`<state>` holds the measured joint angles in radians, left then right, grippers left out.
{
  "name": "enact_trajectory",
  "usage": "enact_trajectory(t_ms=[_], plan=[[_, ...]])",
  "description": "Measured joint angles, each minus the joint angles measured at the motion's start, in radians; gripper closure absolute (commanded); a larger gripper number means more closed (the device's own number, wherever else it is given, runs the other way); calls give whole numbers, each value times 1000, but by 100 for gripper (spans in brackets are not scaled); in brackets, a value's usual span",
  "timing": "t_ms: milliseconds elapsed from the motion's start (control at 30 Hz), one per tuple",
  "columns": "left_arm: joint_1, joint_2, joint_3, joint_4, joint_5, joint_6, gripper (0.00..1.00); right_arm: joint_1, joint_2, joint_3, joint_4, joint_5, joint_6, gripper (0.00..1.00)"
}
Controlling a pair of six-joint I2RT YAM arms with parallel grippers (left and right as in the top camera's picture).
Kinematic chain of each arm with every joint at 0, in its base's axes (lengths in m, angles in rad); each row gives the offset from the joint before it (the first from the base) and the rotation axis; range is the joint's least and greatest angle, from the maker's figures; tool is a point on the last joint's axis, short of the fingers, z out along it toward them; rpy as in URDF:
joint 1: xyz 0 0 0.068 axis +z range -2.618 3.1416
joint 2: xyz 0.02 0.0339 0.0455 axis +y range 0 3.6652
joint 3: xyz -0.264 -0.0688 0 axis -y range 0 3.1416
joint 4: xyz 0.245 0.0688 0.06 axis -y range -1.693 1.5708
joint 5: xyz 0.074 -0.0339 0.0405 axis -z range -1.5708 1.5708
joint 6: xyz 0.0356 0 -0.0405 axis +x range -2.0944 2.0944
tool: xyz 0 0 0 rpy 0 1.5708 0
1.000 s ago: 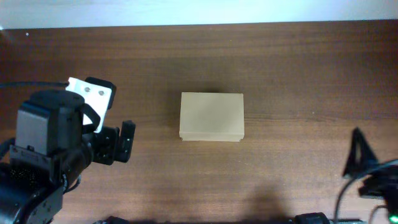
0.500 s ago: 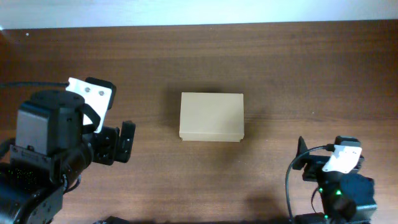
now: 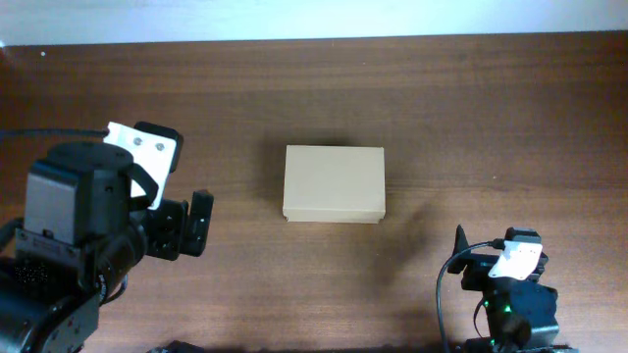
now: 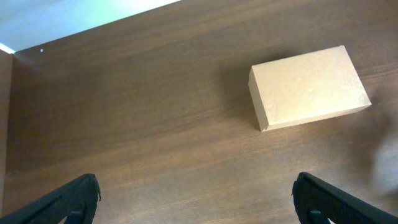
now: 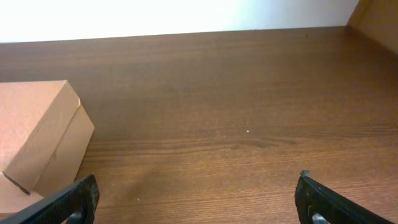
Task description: Pack container
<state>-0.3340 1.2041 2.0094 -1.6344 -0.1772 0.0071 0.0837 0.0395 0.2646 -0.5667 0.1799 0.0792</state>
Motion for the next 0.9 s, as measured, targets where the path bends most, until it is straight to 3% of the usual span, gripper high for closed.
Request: enact_trajectory(t_ms=[667, 900], plan=[[0, 0, 0, 0, 0, 0, 1, -2, -24, -106, 3, 0, 0, 1], [0, 0, 0, 0, 0, 0, 1, -82, -25, -107, 20, 0, 0, 1]])
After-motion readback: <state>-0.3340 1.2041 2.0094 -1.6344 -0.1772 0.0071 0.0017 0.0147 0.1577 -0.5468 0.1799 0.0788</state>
